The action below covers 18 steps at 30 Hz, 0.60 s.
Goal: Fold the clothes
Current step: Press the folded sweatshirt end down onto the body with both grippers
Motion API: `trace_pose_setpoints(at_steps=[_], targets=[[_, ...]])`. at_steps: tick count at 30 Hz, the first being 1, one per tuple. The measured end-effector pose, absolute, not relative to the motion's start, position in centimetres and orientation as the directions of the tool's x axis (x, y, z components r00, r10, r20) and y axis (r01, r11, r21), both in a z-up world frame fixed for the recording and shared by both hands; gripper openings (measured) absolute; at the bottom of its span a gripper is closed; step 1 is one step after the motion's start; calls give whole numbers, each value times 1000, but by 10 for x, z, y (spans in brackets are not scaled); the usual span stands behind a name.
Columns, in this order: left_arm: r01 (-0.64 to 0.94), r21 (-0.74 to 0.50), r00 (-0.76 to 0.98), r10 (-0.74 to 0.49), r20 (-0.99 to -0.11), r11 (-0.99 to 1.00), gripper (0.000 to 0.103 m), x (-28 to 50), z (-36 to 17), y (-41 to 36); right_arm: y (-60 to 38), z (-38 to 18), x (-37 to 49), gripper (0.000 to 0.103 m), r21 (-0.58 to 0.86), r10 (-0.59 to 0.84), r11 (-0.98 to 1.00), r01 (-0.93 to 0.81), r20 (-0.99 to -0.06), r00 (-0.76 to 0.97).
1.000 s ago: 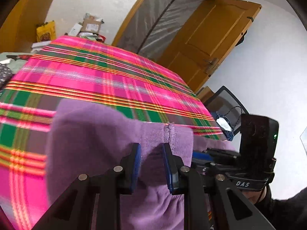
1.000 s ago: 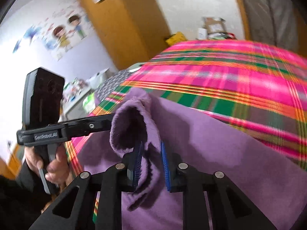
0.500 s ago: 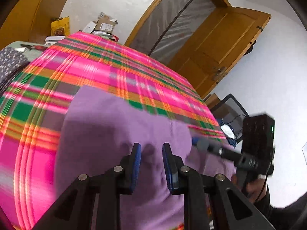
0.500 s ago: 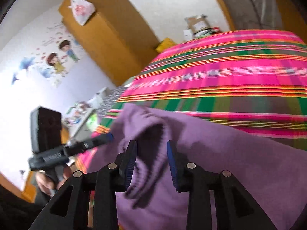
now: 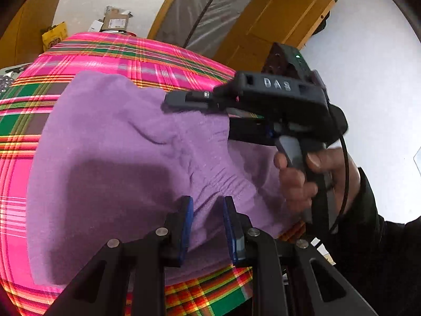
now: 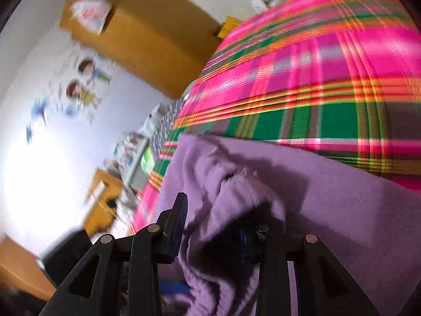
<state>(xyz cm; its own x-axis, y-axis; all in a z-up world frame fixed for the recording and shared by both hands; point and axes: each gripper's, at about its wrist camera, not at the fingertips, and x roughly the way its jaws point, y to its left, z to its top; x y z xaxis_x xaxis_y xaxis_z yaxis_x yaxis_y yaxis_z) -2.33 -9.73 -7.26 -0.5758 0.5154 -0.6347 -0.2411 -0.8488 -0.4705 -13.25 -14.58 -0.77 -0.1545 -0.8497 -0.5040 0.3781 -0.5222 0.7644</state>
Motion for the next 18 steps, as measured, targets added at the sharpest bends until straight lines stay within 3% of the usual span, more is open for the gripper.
trace_pose_setpoints(at_steps=[1, 4, 9, 16, 18], targets=[[-248, -471, -574, 520, -633, -847, 23, -22, -73, -98, -142, -11, -135, 6, 791, -863, -504, 346, -479, -162], [-274, -469, -569, 535, -625, -840, 23, -15, -76, -101, -123, -17, -137, 6, 854, -895, -443, 271, -402, -195], [-295, -467, -562, 546, -621, -834, 23, -10, -76, -104, -113, -35, -142, 4, 853, -871, -484, 197, -448, -202], [-285, -453, -575, 529, -624, -845, 23, -3, -69, -105, -116, -25, -138, 13, 833, -861, -506, 224, -472, -190], [-283, -451, -596, 524, -609, -846, 23, -1, -61, -103, -111, -18, -136, 20, 816, -853, -520, 251, -485, -193]])
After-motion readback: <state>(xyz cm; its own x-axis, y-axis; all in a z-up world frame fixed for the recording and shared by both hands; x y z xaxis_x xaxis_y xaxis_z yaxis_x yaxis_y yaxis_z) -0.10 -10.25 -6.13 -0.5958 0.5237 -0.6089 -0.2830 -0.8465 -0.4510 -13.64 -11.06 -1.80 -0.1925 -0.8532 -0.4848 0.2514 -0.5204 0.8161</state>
